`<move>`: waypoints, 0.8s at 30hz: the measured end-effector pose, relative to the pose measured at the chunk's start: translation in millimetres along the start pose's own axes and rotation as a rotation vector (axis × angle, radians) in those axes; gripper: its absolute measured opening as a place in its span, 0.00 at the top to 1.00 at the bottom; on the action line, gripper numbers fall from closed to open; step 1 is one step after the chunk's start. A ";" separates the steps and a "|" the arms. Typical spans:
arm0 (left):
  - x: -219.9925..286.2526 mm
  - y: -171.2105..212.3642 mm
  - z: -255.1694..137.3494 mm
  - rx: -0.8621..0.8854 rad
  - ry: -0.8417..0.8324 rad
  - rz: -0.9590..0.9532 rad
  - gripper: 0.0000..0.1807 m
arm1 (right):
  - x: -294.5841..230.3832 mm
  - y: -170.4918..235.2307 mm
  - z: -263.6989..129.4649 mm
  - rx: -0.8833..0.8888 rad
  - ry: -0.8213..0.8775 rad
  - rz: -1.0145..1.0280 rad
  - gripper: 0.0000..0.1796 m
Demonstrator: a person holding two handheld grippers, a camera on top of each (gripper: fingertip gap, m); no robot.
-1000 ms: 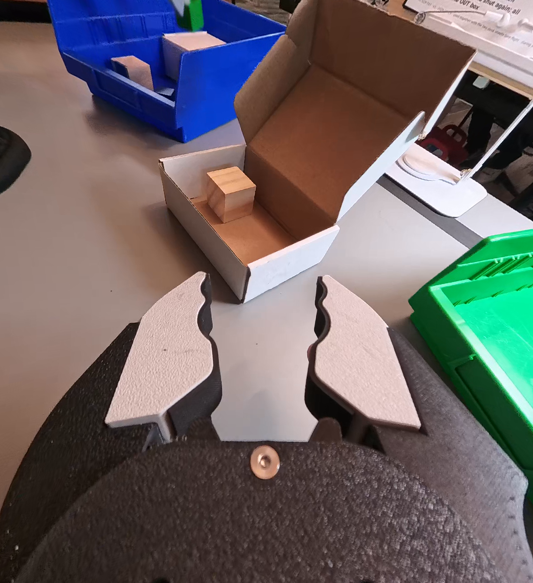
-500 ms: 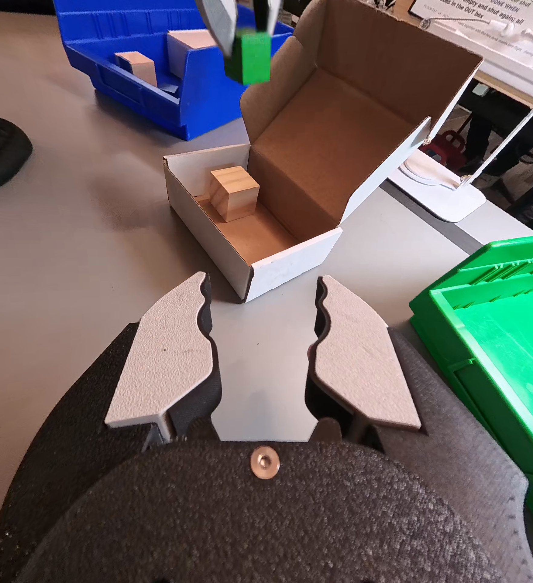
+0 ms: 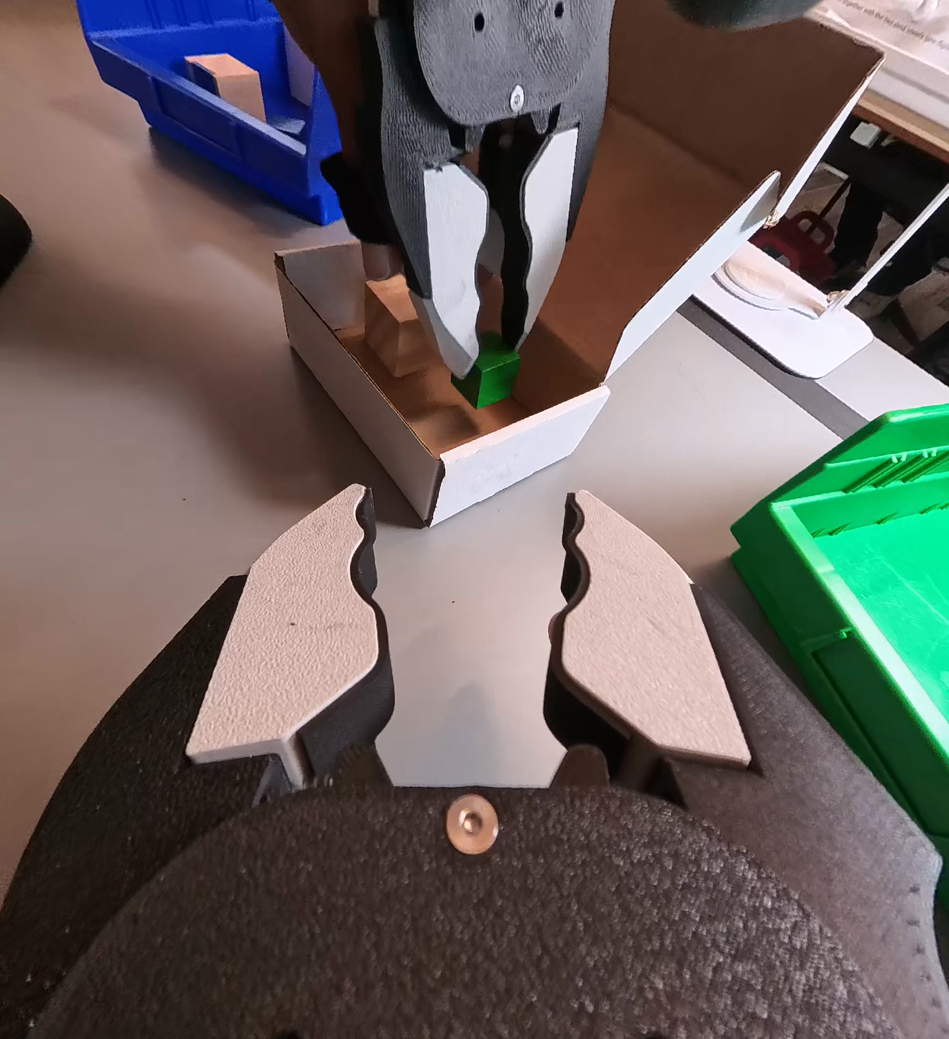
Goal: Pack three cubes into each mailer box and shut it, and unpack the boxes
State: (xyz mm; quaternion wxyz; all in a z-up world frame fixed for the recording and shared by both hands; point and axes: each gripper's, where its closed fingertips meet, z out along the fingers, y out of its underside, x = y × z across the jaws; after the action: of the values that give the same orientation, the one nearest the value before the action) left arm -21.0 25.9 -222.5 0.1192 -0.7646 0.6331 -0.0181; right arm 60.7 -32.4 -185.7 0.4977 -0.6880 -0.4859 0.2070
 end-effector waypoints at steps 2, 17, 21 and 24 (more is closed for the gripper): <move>-0.5 0.4 4.1 0.000 0.000 0.008 0.86 | -0.1 -0.3 0.0 0.002 -0.001 0.000 0.64; 0.2 15.3 16.7 -0.039 0.006 0.025 0.86 | -0.4 -0.5 -0.3 0.004 -0.003 0.000 0.64; 1.8 21.1 19.4 -0.048 0.005 0.030 0.86 | -0.9 0.1 0.0 0.002 -0.004 -0.001 0.64; 2.7 22.8 19.1 -0.046 0.011 0.026 0.86 | -1.1 0.5 0.3 0.000 -0.006 0.000 0.64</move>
State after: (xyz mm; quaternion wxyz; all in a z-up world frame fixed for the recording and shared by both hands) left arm -39.1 22.5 -246.0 0.0984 -0.7588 0.6438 -0.0060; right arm 60.2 -33.1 -186.5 0.4964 -0.6873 -0.4873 0.2092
